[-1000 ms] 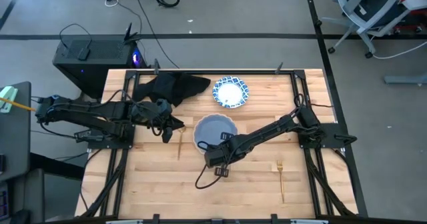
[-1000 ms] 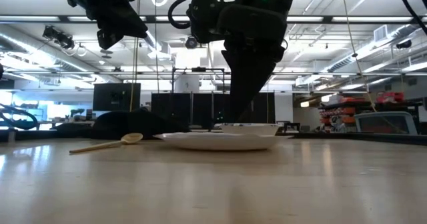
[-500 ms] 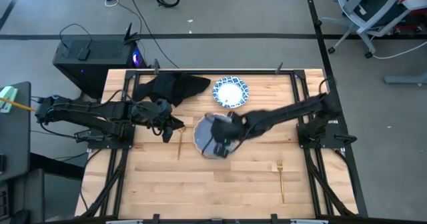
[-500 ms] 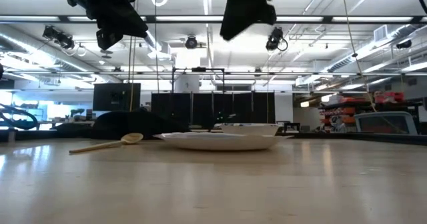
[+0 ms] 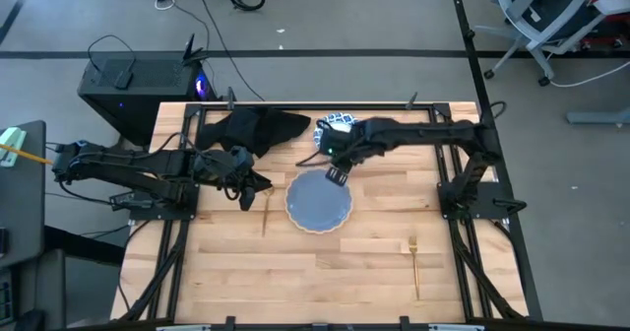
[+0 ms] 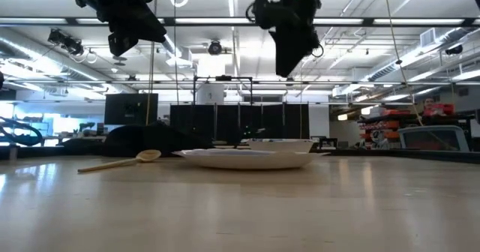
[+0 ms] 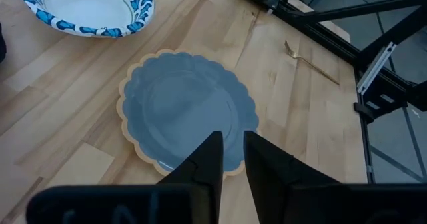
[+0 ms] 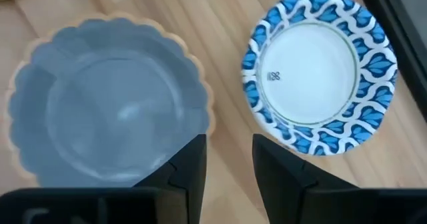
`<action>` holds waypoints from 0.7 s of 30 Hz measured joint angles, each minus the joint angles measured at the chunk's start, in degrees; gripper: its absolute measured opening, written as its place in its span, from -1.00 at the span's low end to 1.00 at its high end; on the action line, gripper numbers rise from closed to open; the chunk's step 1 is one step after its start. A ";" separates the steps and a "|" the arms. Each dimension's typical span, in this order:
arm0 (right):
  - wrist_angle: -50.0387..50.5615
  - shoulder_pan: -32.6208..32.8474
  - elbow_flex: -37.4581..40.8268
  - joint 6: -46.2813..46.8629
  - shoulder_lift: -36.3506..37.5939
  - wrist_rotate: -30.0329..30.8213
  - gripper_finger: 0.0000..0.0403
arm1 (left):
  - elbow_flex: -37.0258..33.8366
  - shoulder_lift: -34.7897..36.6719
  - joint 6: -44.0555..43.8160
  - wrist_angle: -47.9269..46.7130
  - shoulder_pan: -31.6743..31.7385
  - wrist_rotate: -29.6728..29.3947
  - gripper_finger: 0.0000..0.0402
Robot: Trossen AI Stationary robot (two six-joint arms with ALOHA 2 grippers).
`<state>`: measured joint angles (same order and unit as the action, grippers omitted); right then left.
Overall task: Set table place
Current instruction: Put the white bowl on the blue plate
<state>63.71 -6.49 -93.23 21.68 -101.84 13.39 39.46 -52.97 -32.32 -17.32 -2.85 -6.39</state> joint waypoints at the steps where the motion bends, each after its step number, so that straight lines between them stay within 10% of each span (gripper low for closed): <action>1: -0.06 -1.21 0.00 -1.05 -0.29 -1.27 -0.37 | 0.00 0.00 -0.02 0.00 -0.02 0.00 -0.66; 21: -0.95 -9.26 -0.02 -17.30 -11.93 -6.01 -0.28 | 0.00 0.00 -3.03 0.02 0.44 -0.03 -0.66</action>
<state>62.77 -15.74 -93.25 4.38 -113.78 7.38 39.46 -52.97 -35.34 -17.30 -2.42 -6.43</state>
